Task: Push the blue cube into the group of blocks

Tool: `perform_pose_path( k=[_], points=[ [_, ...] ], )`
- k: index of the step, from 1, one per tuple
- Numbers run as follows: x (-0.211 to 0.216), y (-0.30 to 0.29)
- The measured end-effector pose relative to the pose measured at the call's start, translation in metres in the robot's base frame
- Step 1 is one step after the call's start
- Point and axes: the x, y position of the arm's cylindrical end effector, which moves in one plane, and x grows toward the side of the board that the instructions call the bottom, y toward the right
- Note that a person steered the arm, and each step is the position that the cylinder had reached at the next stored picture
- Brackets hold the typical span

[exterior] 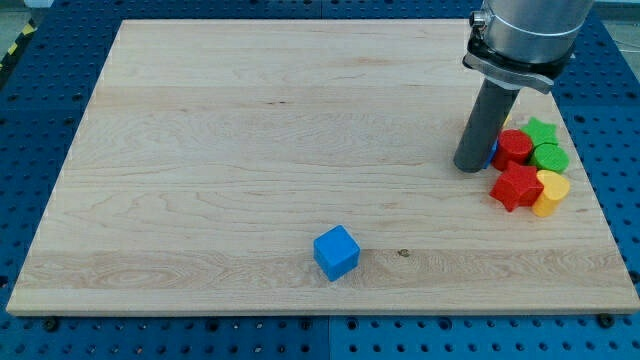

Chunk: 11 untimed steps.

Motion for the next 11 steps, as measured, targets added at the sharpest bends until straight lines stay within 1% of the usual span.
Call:
perform_pose_path(
  k=[1,2,3,4,5,6,7,8,9,10,11],
  points=[
    [0.0,-0.057],
    [0.0,-0.141],
    [0.018,-0.214],
    [0.081,-0.237],
    [0.128,-0.223],
    [0.125,-0.159],
    [0.092,-0.075],
    [0.062,-0.018],
    [0.063,-0.015],
    [0.084,-0.028],
    [0.087,-0.025]
  ],
)
